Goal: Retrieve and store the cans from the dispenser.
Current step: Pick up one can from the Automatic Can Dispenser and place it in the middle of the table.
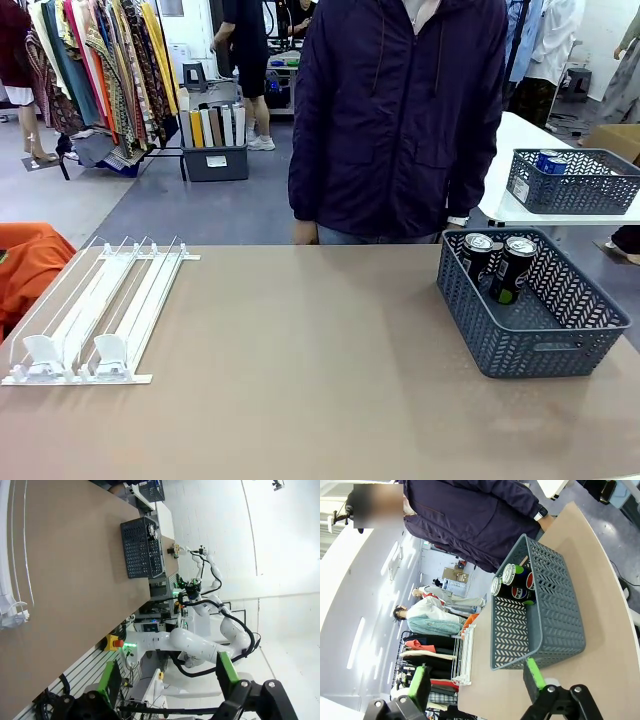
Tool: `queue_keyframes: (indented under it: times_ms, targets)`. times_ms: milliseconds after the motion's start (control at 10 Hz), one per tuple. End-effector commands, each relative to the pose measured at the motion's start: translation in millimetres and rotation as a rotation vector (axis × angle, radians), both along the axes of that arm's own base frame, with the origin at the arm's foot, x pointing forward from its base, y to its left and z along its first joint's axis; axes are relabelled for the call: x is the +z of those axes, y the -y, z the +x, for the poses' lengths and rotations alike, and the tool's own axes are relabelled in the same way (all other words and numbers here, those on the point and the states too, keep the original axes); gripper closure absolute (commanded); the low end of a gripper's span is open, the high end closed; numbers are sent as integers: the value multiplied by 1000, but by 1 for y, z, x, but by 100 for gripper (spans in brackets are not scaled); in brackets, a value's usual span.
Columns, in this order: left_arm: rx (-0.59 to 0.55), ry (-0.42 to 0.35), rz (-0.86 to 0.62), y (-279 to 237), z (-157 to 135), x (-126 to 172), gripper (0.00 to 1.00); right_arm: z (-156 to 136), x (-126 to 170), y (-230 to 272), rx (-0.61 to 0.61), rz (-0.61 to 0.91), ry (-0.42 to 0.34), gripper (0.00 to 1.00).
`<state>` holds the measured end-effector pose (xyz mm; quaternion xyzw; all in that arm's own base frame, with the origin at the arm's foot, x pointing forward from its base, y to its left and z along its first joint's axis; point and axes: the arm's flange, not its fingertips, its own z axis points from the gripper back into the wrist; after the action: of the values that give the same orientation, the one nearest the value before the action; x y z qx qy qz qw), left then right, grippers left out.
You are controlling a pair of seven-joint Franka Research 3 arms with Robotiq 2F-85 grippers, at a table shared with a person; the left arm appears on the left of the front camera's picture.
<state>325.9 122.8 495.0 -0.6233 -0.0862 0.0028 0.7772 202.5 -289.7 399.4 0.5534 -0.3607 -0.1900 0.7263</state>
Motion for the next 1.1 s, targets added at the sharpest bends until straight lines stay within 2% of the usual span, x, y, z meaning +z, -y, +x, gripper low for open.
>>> queue_keyframes:
  times_ms: [0, 1000]
  targets:
    - [-2, 5, -12, -1, -3, 1, 0, 5, 3, 0, -9, -4, 37, 0]
    - [-2, 5, -12, -1, -3, 1, 0, 5, 3, 0, -9, -4, 37, 0]
